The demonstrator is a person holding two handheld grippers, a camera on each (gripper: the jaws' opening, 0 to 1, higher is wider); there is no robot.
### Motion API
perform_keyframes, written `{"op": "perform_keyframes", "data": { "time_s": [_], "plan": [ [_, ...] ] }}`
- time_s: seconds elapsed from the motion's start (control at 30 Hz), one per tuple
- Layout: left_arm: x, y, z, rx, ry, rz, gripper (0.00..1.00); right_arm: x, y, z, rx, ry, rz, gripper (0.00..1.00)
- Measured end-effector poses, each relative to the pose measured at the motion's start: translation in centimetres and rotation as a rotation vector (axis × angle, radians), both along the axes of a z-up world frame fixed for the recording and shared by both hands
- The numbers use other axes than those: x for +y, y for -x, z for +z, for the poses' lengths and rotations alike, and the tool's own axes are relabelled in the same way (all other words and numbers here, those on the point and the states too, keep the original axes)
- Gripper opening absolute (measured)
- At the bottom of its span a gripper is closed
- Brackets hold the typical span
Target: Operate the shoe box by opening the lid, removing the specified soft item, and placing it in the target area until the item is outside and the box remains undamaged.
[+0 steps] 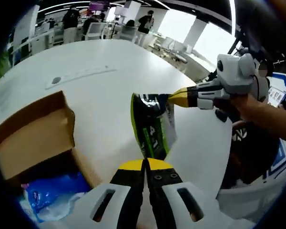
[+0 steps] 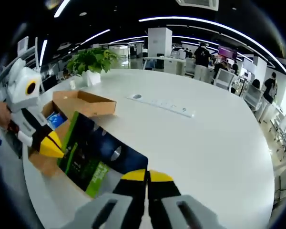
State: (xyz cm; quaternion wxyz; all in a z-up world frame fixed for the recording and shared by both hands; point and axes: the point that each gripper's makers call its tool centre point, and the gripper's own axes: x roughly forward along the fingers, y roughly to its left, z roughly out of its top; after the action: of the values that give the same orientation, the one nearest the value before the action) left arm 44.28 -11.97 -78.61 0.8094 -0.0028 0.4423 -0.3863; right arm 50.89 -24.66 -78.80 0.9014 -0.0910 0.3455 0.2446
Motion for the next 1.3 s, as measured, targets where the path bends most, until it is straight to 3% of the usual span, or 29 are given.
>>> {"op": "perform_keyframes", "data": {
  "time_s": [0.27, 0.77, 1.3],
  "plan": [
    [-0.5, -0.4, -1.2, 0.001, -0.042, -0.004, 0.0, -0.6, -0.4, -1.3, 0.013, 0.009, 0.005, 0.0],
    [-1.7, -0.5, -3.7, -0.006, -0.168, -0.086, 0.0, -1.4, -0.7, -4.1, 0.041, 0.014, 0.011, 0.0],
    [-1.2, 0.0, -5.8, 0.007, -0.271, -0.135, 0.0, -1.0, -0.7, -5.7, 0.045, 0.001, 0.025, 0.0]
  ]
}}
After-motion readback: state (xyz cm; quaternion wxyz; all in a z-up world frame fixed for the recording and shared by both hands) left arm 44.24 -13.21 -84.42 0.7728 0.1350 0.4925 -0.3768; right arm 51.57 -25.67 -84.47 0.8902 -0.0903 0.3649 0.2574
